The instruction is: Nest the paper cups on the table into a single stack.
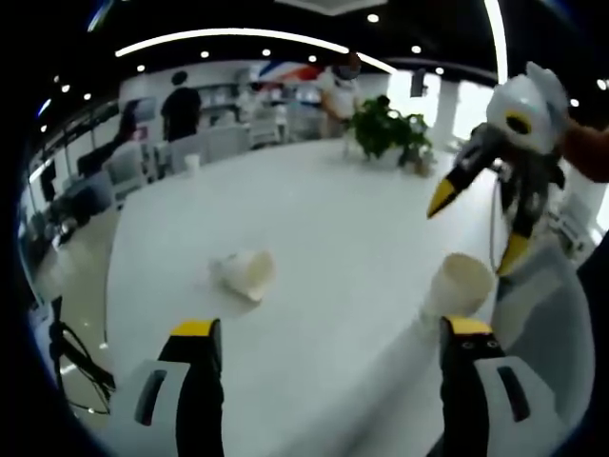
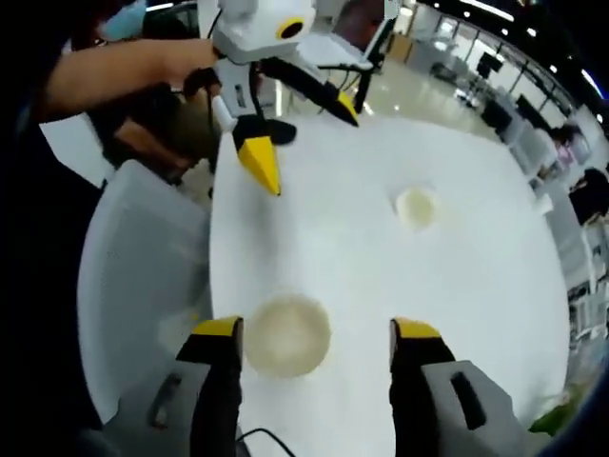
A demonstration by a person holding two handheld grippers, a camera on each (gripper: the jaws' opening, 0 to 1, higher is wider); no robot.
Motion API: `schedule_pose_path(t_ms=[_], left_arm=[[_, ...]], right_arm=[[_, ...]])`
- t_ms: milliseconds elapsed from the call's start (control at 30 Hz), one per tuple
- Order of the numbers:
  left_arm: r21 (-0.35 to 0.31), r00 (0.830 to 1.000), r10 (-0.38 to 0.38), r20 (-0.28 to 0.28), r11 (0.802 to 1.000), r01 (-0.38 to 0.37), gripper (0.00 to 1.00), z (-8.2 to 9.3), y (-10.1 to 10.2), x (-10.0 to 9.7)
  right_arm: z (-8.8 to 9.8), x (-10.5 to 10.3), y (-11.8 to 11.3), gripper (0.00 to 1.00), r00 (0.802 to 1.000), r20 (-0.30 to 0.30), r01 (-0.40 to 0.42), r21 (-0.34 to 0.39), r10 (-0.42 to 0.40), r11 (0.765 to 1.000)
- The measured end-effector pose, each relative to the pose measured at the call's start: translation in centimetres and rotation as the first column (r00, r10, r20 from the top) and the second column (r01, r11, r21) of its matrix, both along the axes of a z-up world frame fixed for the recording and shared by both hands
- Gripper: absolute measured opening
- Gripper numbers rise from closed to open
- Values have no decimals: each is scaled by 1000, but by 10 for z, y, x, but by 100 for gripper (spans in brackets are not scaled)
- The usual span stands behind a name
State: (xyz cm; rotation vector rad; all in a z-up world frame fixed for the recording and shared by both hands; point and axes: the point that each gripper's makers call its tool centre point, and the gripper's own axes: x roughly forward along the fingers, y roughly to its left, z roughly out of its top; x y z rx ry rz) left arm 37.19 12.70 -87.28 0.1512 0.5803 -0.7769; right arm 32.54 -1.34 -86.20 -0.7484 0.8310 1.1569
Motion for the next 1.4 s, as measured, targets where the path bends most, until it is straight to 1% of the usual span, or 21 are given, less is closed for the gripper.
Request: schedule_pose_path(t_ms=[67, 167, 233, 267, 333, 400, 467, 500, 533, 600, 700, 833, 967, 1000, 1033, 1067, 1100, 1167, 1200, 1300, 1400], left_arm=[[-9, 1000, 0, 10, 1000, 1, 95, 3, -1, 2], [-11, 1000, -3, 19, 1000, 3, 96, 7, -3, 4], [-18, 1000, -5, 27, 1000, 6, 97, 9, -4, 6], [-18, 999, -4, 37, 1000, 4, 98, 10, -5, 7], [-21, 999, -1, 54, 1000, 2, 98, 13, -6, 9], [-25, 998, -2, 62, 1000, 4, 98, 15, -7, 9], [-28, 997, -4, 71, 1000, 6, 98, 17, -9, 8], [-29, 997, -3, 74, 1000, 5, 98, 17, -11, 6], [-30, 997, -1, 73, 1000, 3, 98, 17, -11, 6], [-37, 997, 8, 82, 999, -5, 98, 17, -12, 2], [-39, 995, 21, 93, 999, -17, 98, 15, -11, -1], [-40, 994, 13, 109, 999, -9, 98, 14, -11, -6], [-32, 995, 23, 98, 999, -20, 98, 10, -6, -13], [-33, 995, 27, 98, 999, -24, 98, 10, -5, -14], [-33, 994, 30, 101, 999, -27, 98, 10, -4, -15], [-36, 994, 36, 105, 999, -32, 98, 10, -1, -16], [-37, 993, 38, 108, 999, -35, 98, 10, 0, -17], [-35, 993, 38, 109, 999, -35, 98, 10, 1, -19], [-33, 993, 38, 110, 999, -34, 98, 11, 2, -20], [-33, 994, 37, 102, 999, -34, 98, 11, 5, -20], [-26, 994, 30, 101, 999, -27, 98, 9, 8, -16]], right_arm=[[9, 8, -3, 63, 999, 20, 38, 48, -39, 998], [24, 21, -9, 68, 993, 68, 88, 137, -98, 987], [37, 33, -14, 73, 980, 122, 123, 229, -154, 966], [44, 38, -19, 76, 970, 152, 141, 275, -188, 951], [48, 42, -31, 82, 957, 165, 178, 307, -237, 935], [47, 46, -47, 85, 941, 186, 213, 323, -282, 922], [45, 47, -63, 88, 932, 212, 215, 329, -294, 919], [46, 49, -68, 90, 924, 220, 224, 351, -313, 909], [48, 50, -73, 92, 917, 220, 234, 379, -333, 895], [46, 45, -86, 94, 916, 206, 243, 402, -345, 883], [40, 43, -107, 94, 905, 172, 284, 439, -390, 852], [30, 36, -132, 98, 892, 166, 305, 463, -420, 832], [28, 31, -148, 100, 878, 163, 319, 500, -450, 805], [28, 29, -150, 100, 875, 155, 327, 512, -459, 795], [29, 28, -153, 100, 864, 144, 338, 544, -482, 768], [28, 27, -157, 100, 854, 144, 345, 563, -500, 751], [27, 28, -161, 100, 847, 141, 353, 572, -513, 740], [20, 27, -168, 100, 843, 127, 372, 562, -522, 739], [15, 28, -174, 100, 833, 115, 398, 552, -540, 732], [12, 31, -179, 100, 825, 107, 414, 554, -555, 722], [13, 31, -178, 100, 825, 120, 408, 551, -553, 728]])
